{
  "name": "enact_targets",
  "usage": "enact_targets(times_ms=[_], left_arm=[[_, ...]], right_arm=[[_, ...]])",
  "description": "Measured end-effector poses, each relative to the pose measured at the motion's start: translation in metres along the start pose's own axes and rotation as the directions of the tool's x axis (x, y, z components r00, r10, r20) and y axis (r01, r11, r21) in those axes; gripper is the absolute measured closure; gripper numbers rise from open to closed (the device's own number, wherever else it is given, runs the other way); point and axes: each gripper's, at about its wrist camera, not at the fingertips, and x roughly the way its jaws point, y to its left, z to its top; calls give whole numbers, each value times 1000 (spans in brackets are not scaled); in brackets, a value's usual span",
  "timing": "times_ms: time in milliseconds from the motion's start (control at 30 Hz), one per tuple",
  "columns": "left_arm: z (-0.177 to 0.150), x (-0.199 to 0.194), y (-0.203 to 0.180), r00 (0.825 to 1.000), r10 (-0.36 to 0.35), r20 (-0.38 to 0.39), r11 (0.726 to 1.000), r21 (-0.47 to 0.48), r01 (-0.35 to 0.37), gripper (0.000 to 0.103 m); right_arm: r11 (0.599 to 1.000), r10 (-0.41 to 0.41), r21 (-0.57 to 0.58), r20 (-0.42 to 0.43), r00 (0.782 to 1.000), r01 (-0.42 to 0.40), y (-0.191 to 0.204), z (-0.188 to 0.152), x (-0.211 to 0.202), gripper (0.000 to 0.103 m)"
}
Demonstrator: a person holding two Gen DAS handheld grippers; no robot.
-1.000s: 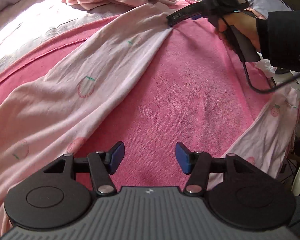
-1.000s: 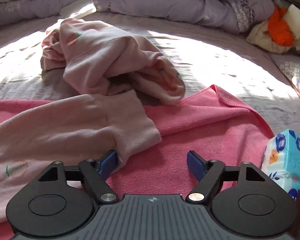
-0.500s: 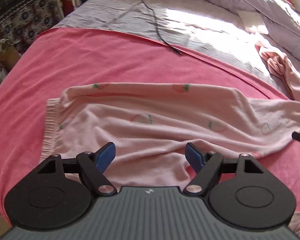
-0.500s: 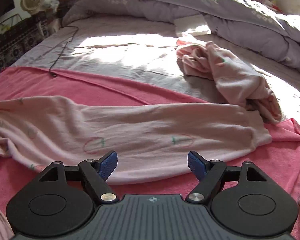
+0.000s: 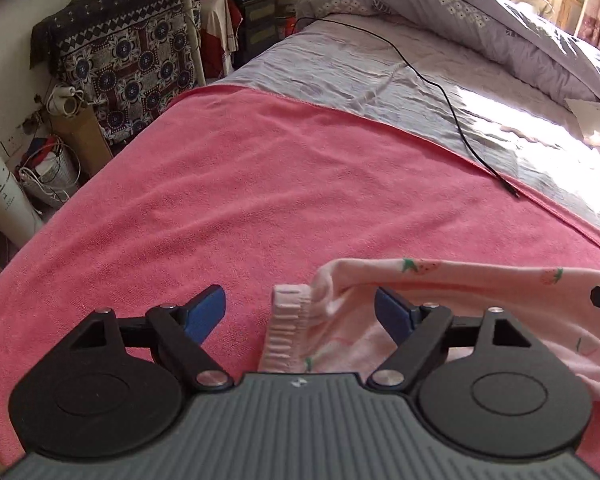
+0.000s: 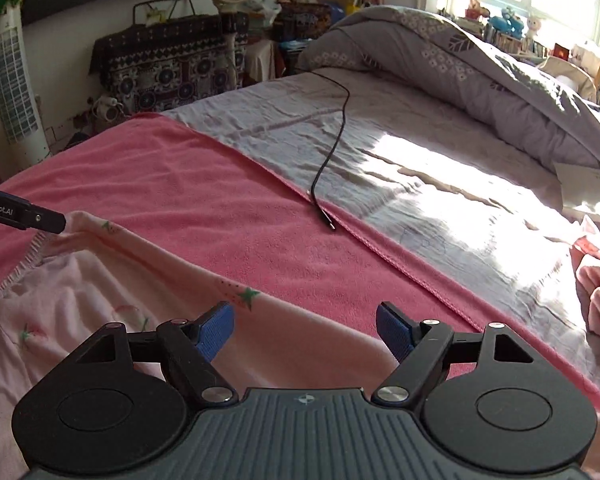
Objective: Fold clothes
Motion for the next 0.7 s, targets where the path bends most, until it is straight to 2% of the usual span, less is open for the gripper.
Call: enact_targets(times_ms=[67, 100, 133, 167, 200, 233, 267, 300, 400, 500, 567, 600, 700], left_arm=[[0, 26, 7, 994, -42, -103, 999, -25, 40, 19], [-1, 34, 6, 991, -45, -129, 999, -15, 43, 19], [-6, 34, 0, 995, -31, -94, 999, 30, 34, 18], [-9, 31, -6, 997, -23, -70, 996, 80, 29, 26], [-13, 29, -12, 999, -17, -48, 991, 131, 23, 38], [-15, 25, -16, 1000, -20, -24, 988, 154, 23, 46], [-13, 22, -17, 1000, -27, -13, 990, 140, 29, 71], [-12, 18, -17, 999, -35, -3, 992, 122, 35, 71], [1, 1, -13, 997, -23, 71, 997, 71, 18, 72], [10, -11, -18, 990, 10, 140, 995, 99, -24, 70], [13, 2, -20, 989, 46, 137, 989, 133, -64, 67], [14, 9, -21, 989, 63, 135, 985, 150, -84, 67], [9, 44, -18, 995, 85, 53, 982, 162, -93, 61]], right_arm=[[998, 9, -62, -30, 1000, -10, 9, 9, 20, 24], [996, 18, -84, -55, 998, -23, 14, 12, 30, 24], [994, 36, -100, -82, 996, -44, 17, 13, 38, 24], [992, 49, -113, -105, 993, -61, 20, 14, 44, 25], [987, 59, -142, -138, 989, -79, 26, 11, 52, 31], [982, 59, -167, -175, 983, -88, 31, 9, 57, 43], [976, 57, -192, -212, 976, -98, 37, 6, 62, 86], [976, 50, -195, -216, 975, -93, 40, 7, 61, 97], [984, 23, -167, -171, 985, -53, 44, 18, 51, 97], [994, 7, -110, -107, 994, -19, 38, 43, 48, 96], [993, -4, -114, -74, 997, -4, 37, 52, 60, 95], [994, -5, -113, -88, 996, -5, 38, 52, 73, 93], [995, -6, -99, -148, 989, -9, 39, 45, 115, 90]])
